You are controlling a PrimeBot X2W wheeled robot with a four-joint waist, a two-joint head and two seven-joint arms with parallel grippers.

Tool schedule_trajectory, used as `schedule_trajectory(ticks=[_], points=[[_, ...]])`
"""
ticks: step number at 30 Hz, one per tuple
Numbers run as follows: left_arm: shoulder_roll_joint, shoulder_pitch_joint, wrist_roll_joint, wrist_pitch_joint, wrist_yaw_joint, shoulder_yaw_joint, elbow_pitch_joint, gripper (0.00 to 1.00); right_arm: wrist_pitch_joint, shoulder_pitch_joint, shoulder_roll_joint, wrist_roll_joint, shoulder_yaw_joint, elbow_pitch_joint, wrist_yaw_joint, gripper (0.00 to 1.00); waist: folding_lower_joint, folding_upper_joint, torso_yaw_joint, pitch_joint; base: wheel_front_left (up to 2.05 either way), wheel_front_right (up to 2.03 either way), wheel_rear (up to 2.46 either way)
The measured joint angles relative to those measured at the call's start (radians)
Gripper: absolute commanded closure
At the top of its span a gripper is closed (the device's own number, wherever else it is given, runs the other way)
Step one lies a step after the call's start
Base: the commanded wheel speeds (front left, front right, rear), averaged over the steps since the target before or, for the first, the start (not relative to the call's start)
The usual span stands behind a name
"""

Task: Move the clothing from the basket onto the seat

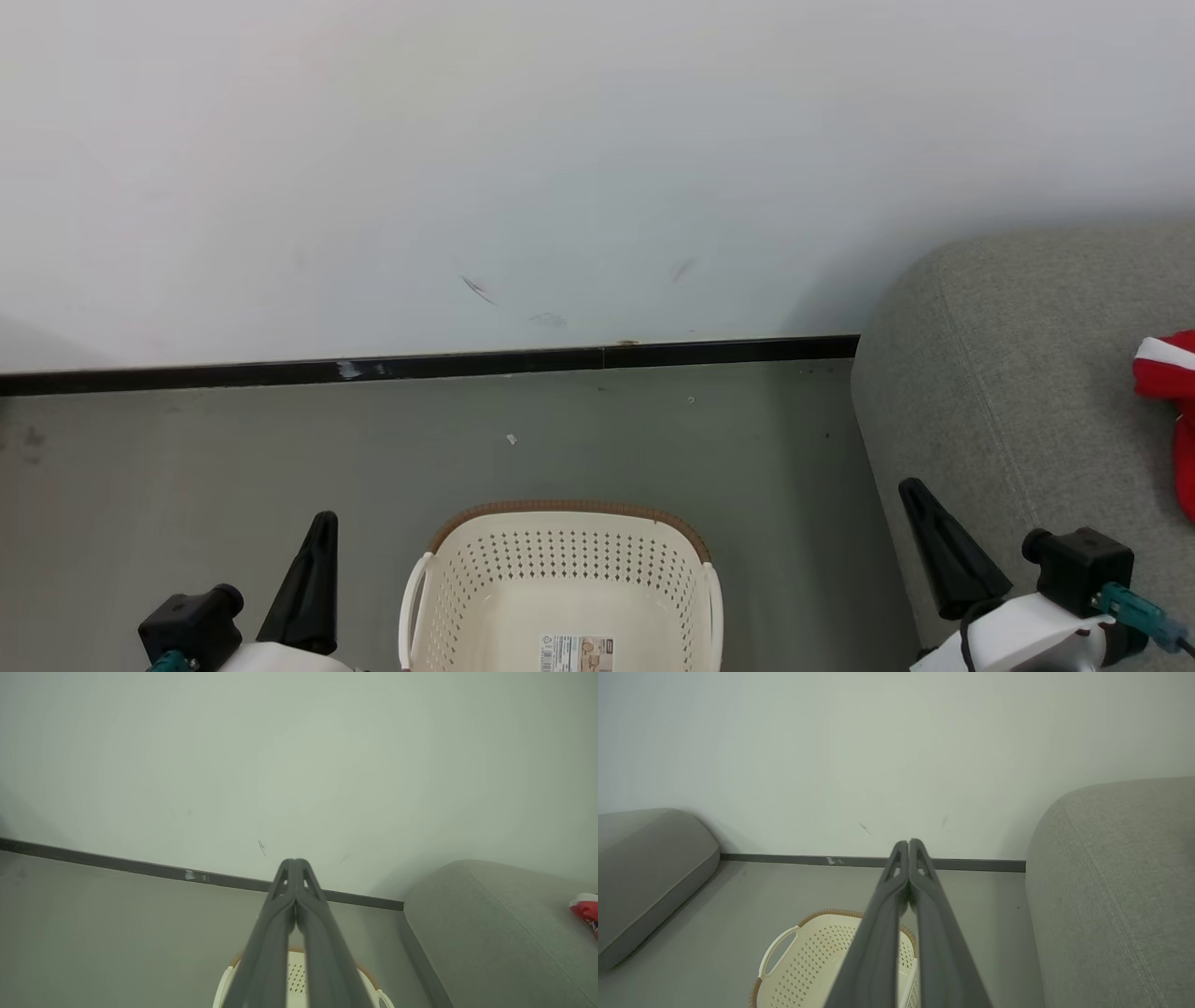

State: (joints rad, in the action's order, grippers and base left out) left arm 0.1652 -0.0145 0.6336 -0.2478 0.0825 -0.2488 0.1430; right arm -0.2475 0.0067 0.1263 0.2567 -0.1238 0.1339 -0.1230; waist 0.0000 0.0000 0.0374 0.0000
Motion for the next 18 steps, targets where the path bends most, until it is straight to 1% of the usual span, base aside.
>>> schedule_trajectory(ticks=[7, 8, 18], points=[[-0.006, 0.006, 0.066, 0.018, -0.002, 0.013, 0.003, 1.0, 0.0, 0.01, -0.003, 0.066, -0.004, -0.004, 0.0, 1.0, 0.0, 0.0001, -0.001, 0.0, 0.0, 0.0, 0.0], [-0.007, 0.006, 0.079, 0.02, -0.008, 0.015, 0.003, 1.0, 0.0, 0.01, -0.004, 0.079, -0.005, -0.006, 0.0, 1.0, 0.0, 0.0, -0.001, 0.001, 0.0, 0.0, 0.0], [-0.017, 0.006, 0.173, 0.055, -0.024, 0.047, 0.004, 1.0, 0.026, 0.01, -0.013, 0.247, 0.016, -0.01, 0.0, 1.0, 0.0006, 0.0, -0.006, 0.0, 0.0, 0.0, 0.0]])
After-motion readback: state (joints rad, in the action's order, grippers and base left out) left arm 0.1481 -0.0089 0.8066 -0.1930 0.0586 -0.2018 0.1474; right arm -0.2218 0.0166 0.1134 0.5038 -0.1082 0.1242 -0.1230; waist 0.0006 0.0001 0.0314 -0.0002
